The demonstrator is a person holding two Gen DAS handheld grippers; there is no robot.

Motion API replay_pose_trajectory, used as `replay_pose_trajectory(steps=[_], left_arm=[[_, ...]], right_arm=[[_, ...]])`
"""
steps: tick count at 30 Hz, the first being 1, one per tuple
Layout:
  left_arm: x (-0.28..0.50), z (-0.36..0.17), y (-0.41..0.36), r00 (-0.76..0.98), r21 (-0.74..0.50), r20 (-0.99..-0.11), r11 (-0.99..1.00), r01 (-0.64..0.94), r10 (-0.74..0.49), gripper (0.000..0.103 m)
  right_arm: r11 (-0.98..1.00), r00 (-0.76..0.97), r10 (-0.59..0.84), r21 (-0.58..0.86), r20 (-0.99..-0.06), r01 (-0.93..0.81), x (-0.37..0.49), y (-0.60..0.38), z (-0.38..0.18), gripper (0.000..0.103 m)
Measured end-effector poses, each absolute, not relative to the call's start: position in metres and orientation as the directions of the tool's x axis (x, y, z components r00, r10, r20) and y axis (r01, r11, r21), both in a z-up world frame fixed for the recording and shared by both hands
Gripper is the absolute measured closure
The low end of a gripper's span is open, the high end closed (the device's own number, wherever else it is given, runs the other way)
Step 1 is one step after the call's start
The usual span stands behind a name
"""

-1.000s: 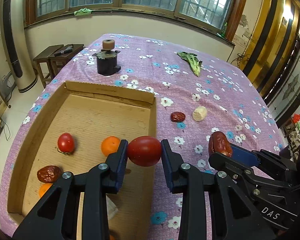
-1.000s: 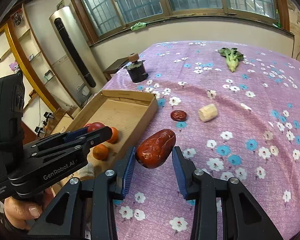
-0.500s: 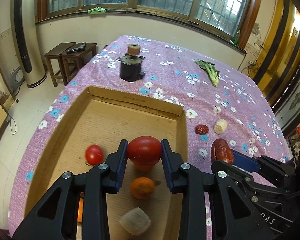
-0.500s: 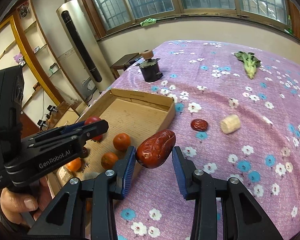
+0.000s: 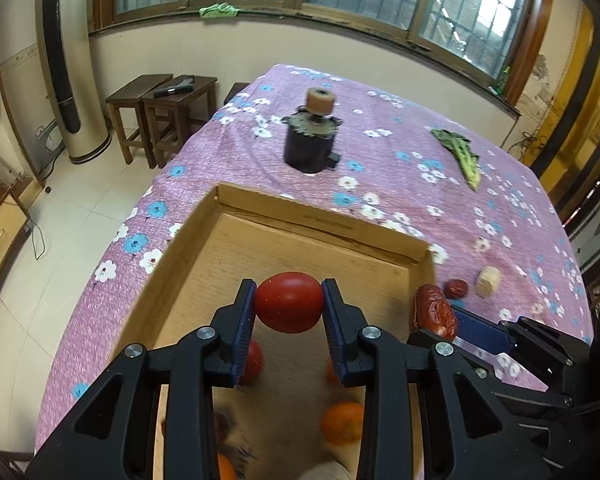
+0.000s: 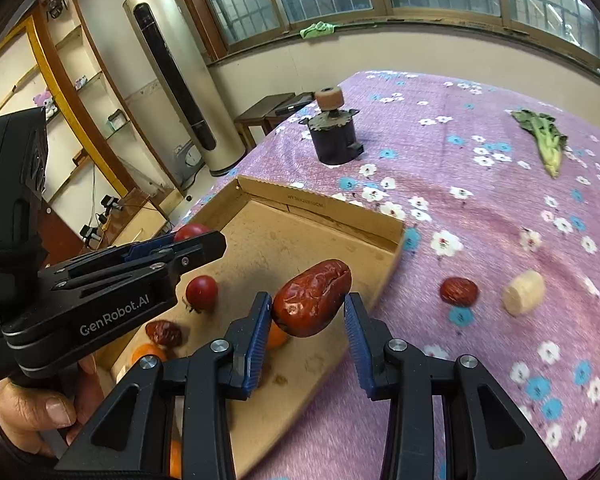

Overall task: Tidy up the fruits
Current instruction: 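Carry the tomato and the date in both grippers over the tray, then open both grippers to release the tomato and date into the tray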

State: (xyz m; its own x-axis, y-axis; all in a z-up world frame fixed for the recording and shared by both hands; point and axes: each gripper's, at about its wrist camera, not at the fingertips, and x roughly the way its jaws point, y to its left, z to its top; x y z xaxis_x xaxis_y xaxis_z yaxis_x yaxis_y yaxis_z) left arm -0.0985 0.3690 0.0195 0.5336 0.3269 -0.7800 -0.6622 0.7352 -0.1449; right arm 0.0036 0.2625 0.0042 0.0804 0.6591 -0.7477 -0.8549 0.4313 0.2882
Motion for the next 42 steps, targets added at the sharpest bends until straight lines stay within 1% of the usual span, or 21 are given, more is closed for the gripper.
replay_pose_trajectory(steps=[8,17,19,20,21,23,27,34,42], left_arm=[[-0.085,-0.003,0.395,0.467,-0.11,-0.82,0.71,-0.696,0.331,0.073],[-0.076,-0.027,0.401,0.405,-0.088,-0.864,0.702,-0.707,0.3,0.072],[-0.078,-0.027,0.402,0.408,-0.095,-0.862,0.694,-0.714,0.302,0.071],[-0.079,-0.027,0.402,0.402,-0.096,-0.864,0.686,-0.721,0.302,0.068],[-0.08,-0.027,0.403,0.394,-0.091,-0.867,0.68,-0.728,0.306,0.062],[-0.083,-0.025,0.402,0.387,-0.086,-0.865,0.667,-0.74,0.318,0.057],[-0.091,-0.019,0.397,0.4,-0.1,-0.859,0.661,-0.743,0.32,0.057],[-0.095,-0.003,0.371,0.449,-0.127,-0.837,0.688,-0.714,0.312,0.057],[-0.089,0.011,0.336,0.503,-0.153,-0.817,0.736,-0.659,0.281,0.057]], right_arm=[[0.423,0.061,0.605,0.256,-0.794,-0.869,0.007,0.299,-0.022,0.065],[0.387,0.054,0.581,0.217,-0.812,-0.896,0.004,0.314,-0.031,0.065],[0.381,0.068,0.576,0.194,-0.815,-0.904,0.001,0.315,-0.032,0.064],[0.378,0.071,0.574,0.187,-0.816,-0.907,0.0,0.315,-0.032,0.064],[0.374,0.071,0.573,0.184,-0.816,-0.909,0.0,0.315,-0.032,0.064],[0.372,0.071,0.574,0.182,-0.816,-0.91,0.0,0.313,-0.03,0.064],[0.379,0.078,0.591,0.191,-0.803,-0.906,0.002,0.301,-0.021,0.058],[0.398,0.073,0.636,0.246,-0.769,-0.884,0.009,0.263,-0.005,0.059],[0.456,0.108,0.643,0.266,-0.758,-0.85,0.021,0.215,0.004,0.057]])
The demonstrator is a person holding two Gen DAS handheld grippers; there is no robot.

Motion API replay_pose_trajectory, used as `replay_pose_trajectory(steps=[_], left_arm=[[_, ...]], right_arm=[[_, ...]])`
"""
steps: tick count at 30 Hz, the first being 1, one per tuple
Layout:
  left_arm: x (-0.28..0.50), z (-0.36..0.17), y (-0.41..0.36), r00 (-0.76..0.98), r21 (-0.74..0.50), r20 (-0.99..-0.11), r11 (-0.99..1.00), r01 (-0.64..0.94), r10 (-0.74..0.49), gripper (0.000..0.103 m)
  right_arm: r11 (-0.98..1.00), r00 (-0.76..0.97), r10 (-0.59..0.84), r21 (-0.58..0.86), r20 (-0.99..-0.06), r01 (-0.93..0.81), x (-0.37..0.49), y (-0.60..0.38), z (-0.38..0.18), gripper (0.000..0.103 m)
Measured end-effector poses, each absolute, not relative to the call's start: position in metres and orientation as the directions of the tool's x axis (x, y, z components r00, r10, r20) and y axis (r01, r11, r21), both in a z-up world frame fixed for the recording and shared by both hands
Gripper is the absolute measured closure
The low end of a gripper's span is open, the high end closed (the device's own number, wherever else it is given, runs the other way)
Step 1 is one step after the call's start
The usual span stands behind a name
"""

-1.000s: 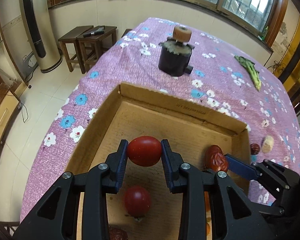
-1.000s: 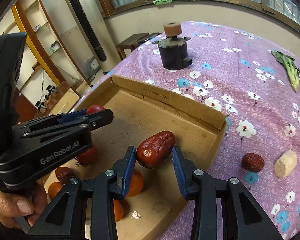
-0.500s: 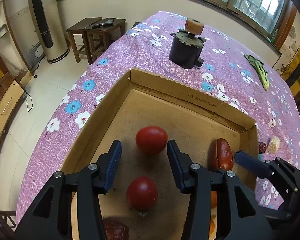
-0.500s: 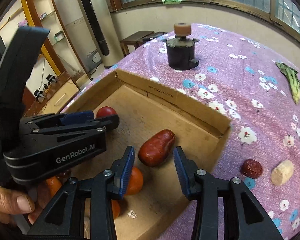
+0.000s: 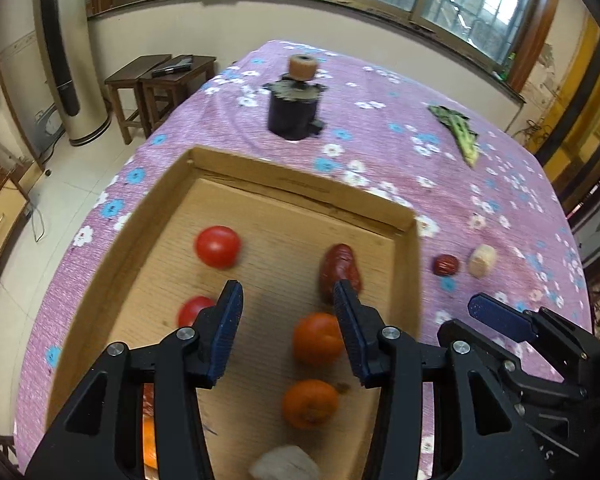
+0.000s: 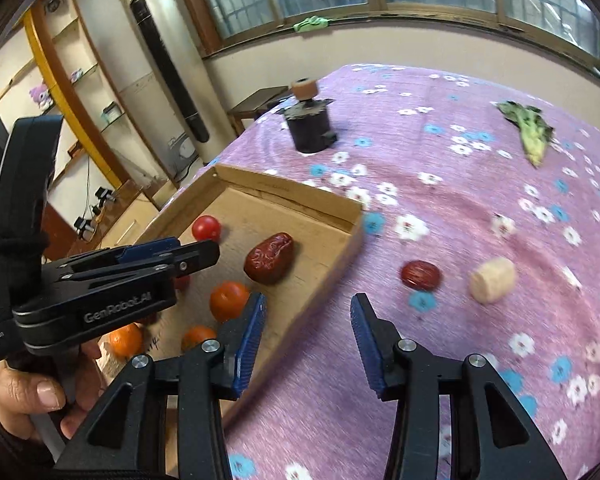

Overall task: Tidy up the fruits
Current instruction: 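Open both grippers to release the tomato and date into the tray, then grasp a red date with the left gripper while the right gripper grasps a beige cube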

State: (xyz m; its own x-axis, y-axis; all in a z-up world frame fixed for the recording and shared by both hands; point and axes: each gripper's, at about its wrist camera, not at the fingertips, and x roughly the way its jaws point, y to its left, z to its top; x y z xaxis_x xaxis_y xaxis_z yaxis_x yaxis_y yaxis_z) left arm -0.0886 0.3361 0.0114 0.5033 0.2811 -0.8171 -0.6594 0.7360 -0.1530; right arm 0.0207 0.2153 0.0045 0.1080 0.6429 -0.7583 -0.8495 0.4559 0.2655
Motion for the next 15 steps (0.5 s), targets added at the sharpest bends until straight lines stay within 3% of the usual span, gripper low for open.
replay_pose_trajectory(steps=[15], left_arm=[[-0.059,0.028,0.257,0.579,-0.191,-0.795,0.829,-0.525,0.183,0.057]], right_arm=[[0.556,0.179,0.627,0.276,-0.758,-0.784,0.049,0.141,0.003,0.057]])
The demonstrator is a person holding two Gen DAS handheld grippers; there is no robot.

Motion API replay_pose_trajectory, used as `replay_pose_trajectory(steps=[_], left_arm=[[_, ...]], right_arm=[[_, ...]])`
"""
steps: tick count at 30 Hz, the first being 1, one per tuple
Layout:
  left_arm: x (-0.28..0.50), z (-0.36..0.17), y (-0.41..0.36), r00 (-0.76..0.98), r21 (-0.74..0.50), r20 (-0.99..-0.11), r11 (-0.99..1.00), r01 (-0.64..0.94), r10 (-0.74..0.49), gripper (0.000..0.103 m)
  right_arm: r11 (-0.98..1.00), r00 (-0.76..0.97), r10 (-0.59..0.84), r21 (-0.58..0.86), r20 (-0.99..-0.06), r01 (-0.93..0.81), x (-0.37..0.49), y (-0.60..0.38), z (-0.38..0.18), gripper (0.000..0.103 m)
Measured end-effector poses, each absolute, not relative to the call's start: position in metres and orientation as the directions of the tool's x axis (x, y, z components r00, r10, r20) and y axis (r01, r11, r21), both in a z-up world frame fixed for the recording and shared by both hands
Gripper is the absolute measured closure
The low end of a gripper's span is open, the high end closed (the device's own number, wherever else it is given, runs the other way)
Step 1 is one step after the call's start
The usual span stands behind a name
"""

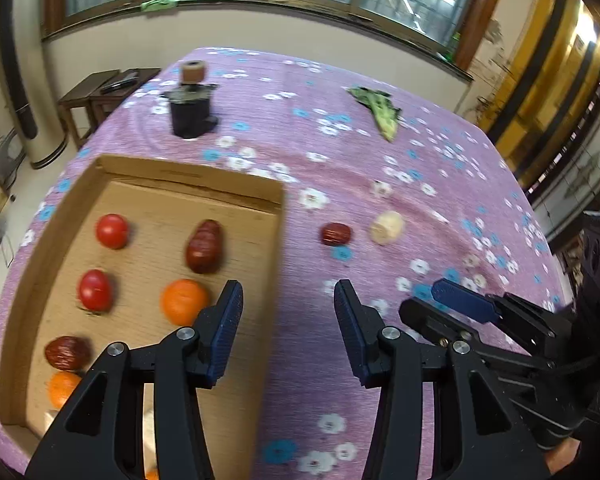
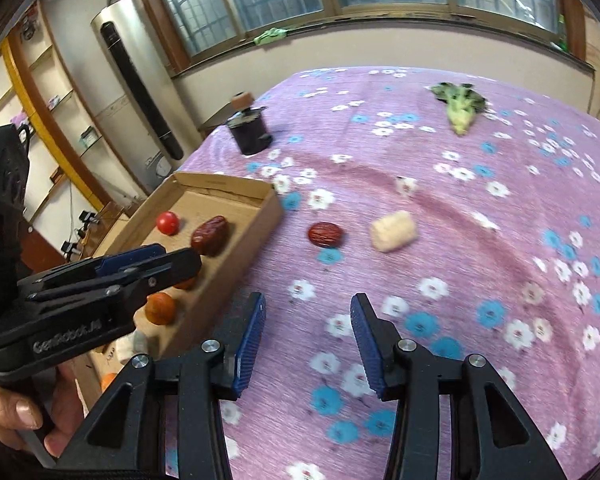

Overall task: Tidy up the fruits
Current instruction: 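Grasp a red date with the left gripper while the right gripper grasps a beige cube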

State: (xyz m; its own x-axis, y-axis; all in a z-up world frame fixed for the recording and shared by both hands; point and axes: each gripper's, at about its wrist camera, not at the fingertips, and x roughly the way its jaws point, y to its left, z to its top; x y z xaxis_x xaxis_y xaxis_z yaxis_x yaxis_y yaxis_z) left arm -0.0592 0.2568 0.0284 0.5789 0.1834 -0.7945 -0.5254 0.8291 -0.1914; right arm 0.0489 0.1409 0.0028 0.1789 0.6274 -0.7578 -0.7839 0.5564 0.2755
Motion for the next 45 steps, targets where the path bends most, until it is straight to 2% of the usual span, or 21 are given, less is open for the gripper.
replay_pose_trajectory(steps=[14,27,29,31,41,42,43,45], left_arm=[[-0.03,0.006,0.231,0.555,-0.204,-0.823,0.851,-0.484,0.118,0.057],[-0.003,-0.014,0.243,0.512,-0.187,-0.853,0.855,-0.484,0.103,0.057],[0.005,-0.017,0.244,0.505,-0.179,-0.857,0.858,-0.481,0.104,0.057],[0.013,-0.02,0.244,0.499,-0.172,-0.86,0.862,-0.477,0.104,0.057],[0.055,-0.029,0.245,0.464,-0.031,-0.857,0.876,-0.482,0.225,0.057],[0.056,-0.029,0.244,0.463,-0.013,-0.853,0.877,-0.481,0.241,0.06],[0.057,-0.029,0.242,0.463,0.007,-0.848,0.88,-0.476,0.257,0.073],[0.056,-0.03,0.24,0.485,-0.016,-0.844,0.893,-0.451,0.23,0.073]], right_arm=[[0.612,0.219,0.593,0.257,-0.775,-0.748,0.071,0.121,-0.017,0.058],[0.612,0.208,0.577,0.25,-0.79,-0.75,0.125,0.177,-0.042,0.06],[0.6,0.198,0.581,0.251,-0.79,-0.76,0.128,0.181,-0.042,0.07],[0.603,0.212,0.598,0.259,-0.773,-0.755,0.128,0.172,-0.037,0.07],[0.659,0.269,0.63,0.319,-0.728,-0.681,0.118,0.102,-0.015,0.07],[0.66,0.267,0.632,0.325,-0.727,-0.677,0.117,0.097,-0.015,0.07],[0.66,0.264,0.634,0.331,-0.727,-0.674,0.115,0.094,-0.014,0.07],[0.661,0.262,0.638,0.34,-0.724,-0.669,0.111,0.088,-0.014,0.07]])
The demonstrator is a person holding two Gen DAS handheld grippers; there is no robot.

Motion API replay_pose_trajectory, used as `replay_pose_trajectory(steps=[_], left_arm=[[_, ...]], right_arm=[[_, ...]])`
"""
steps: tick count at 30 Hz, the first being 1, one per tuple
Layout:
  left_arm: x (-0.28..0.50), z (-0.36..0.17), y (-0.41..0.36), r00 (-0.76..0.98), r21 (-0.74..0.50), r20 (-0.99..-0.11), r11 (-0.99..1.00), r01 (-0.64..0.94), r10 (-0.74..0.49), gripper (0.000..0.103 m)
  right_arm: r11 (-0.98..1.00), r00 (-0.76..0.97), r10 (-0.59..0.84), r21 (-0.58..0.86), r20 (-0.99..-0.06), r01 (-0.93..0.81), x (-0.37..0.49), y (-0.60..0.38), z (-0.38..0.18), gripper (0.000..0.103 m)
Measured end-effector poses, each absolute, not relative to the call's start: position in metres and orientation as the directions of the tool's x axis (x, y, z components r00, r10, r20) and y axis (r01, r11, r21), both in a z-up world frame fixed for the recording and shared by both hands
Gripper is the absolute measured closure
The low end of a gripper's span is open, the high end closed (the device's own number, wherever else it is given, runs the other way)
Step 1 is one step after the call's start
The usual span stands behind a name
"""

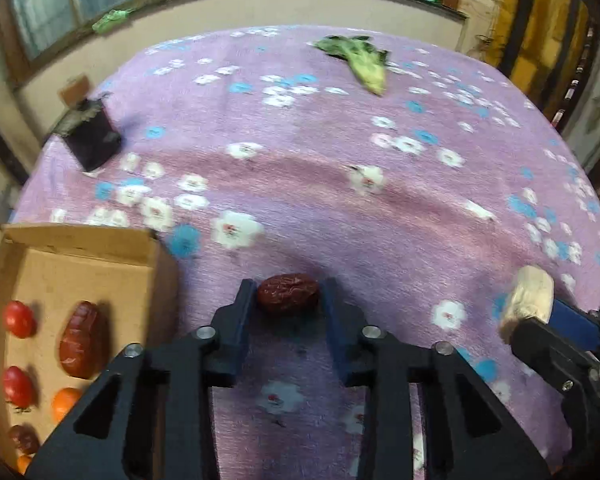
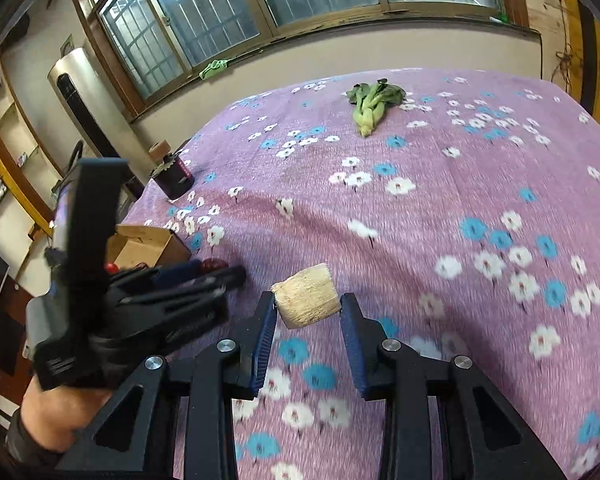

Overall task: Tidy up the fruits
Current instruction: 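Grasp a red date with the left gripper while the right gripper grasps a beige cube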

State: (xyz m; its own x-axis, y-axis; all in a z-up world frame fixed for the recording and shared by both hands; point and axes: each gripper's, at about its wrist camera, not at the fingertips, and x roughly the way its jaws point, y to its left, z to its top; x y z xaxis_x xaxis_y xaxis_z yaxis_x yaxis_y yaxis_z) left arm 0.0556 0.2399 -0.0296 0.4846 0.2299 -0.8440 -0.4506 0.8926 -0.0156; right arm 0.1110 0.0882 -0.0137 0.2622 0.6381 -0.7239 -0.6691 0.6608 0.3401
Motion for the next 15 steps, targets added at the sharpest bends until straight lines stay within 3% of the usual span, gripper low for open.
replay_pose_trajectory(steps=[15], left_arm=[[0.005,-0.019,0.204,0.525,-0.051,-0.826,0.899,-0.434,0.206,0.073]], right_arm=[[0.642,0.247,0.652,0.347,-0.717,-0.684,0.07,0.073,-0.003,0.07]])
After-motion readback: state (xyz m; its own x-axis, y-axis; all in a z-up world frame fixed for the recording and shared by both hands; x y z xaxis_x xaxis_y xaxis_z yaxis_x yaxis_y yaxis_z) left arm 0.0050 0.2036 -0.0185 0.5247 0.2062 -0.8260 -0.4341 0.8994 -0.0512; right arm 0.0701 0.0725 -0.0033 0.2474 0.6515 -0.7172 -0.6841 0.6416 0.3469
